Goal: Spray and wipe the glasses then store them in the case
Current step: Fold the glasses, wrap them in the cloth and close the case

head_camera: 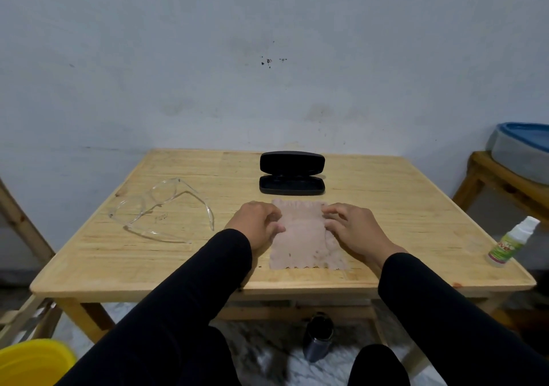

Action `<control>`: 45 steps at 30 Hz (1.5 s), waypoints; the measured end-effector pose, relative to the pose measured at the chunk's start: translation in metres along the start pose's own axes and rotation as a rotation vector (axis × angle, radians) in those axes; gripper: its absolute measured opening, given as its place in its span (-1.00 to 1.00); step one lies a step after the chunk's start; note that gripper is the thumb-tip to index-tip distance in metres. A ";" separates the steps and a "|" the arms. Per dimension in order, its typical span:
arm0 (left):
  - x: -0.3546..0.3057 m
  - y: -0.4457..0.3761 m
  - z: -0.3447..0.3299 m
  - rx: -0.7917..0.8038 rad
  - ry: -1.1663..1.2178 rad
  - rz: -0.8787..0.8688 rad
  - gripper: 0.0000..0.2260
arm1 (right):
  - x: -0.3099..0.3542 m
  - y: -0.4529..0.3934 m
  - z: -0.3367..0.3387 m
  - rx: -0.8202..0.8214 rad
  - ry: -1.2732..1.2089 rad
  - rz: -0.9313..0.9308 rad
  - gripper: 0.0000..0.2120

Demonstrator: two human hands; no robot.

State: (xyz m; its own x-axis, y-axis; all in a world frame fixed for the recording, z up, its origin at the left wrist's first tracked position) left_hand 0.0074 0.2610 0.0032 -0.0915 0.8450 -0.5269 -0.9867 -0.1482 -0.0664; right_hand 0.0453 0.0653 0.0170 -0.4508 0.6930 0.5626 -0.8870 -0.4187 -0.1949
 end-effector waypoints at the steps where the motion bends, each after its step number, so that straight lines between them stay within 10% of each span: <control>1: 0.000 0.003 0.001 0.016 0.001 -0.006 -0.64 | -0.001 0.004 0.001 0.014 -0.014 -0.001 -0.66; 14: 0.001 0.020 0.004 0.106 -0.036 0.004 -0.55 | -0.002 0.022 0.007 0.124 0.148 0.072 -0.73; 26: 0.071 0.066 0.126 -0.349 0.106 -0.002 -0.83 | 0.123 -0.055 -0.043 0.077 -0.158 0.311 -0.80; 45: 0.169 0.096 0.159 -0.494 -0.198 -0.030 -0.89 | 0.187 -0.105 -0.140 0.255 -0.391 0.338 -0.73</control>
State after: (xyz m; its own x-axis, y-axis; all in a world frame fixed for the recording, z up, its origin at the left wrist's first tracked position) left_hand -0.1244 0.4707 0.0424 -0.1344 0.9262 -0.3522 -0.8131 -0.3062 -0.4951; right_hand 0.0398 0.3208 0.0301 -0.5912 0.2477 0.7676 -0.6258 -0.7413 -0.2428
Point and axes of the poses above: each hand's wrist, its own y-axis away from the middle knuckle, its own z-axis out of the back of the hand, x = y × z, the point moved 7 cm from there along -y, towards the middle knuckle, and after that the axes turned 6 degrees about z, right-handed, at the moved point
